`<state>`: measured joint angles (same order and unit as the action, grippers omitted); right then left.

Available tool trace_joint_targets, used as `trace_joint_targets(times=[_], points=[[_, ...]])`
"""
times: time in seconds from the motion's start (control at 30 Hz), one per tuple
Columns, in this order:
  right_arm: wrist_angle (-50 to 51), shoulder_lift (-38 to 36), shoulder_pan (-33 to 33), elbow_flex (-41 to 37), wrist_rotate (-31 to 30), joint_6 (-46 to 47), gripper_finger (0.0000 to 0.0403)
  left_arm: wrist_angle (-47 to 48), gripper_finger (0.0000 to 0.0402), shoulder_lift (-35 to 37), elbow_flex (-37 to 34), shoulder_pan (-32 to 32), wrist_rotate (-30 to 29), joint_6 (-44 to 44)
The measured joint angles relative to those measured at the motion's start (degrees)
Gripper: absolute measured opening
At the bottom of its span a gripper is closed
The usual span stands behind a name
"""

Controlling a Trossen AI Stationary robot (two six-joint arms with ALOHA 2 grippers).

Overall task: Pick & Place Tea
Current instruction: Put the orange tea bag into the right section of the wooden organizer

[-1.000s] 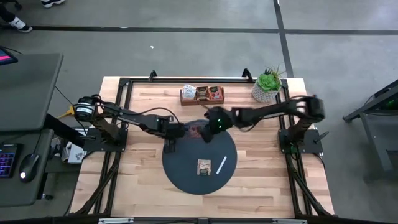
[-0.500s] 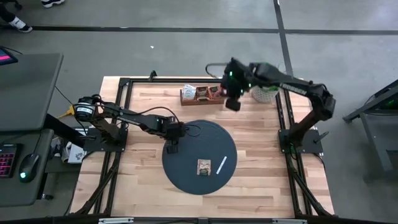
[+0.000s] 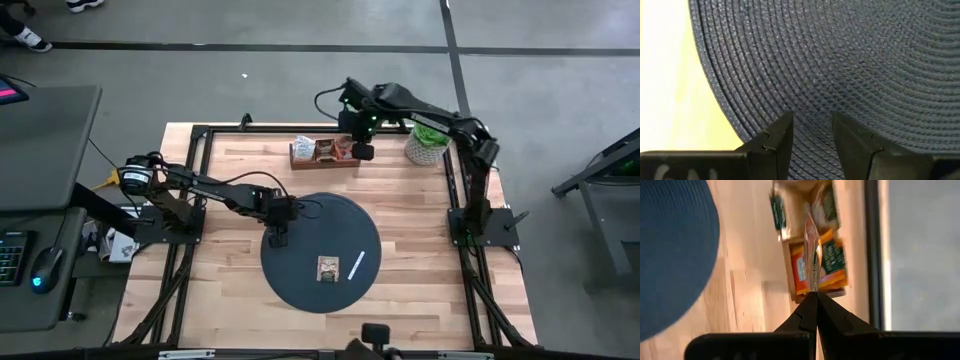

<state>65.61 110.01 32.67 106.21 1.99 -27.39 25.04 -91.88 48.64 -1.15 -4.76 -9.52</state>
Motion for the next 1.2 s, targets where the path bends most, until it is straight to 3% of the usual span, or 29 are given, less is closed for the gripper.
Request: trace_joint_targets(times=[0.3, 0.9, 1.2], points=[[1.5, 8.0, 0.5, 0.0, -7.0, -3.4, 0.0000, 0.0, 0.0131, 0.0, 0.0, 0.0, 0.8, -0.4], [3.2, 9.8, 0.7, 0.0, -10.0, -9.8, 0.0000, 0.0, 0.0131, 0.0, 0.1, 0.0, 0.6, -1.5], [2.8, 9.7, -0.5, 0.0, -8.1, -10.2, 0.0000, 0.0, 0.0131, 0.0, 0.1, 0.0, -0.1, -1.5]])
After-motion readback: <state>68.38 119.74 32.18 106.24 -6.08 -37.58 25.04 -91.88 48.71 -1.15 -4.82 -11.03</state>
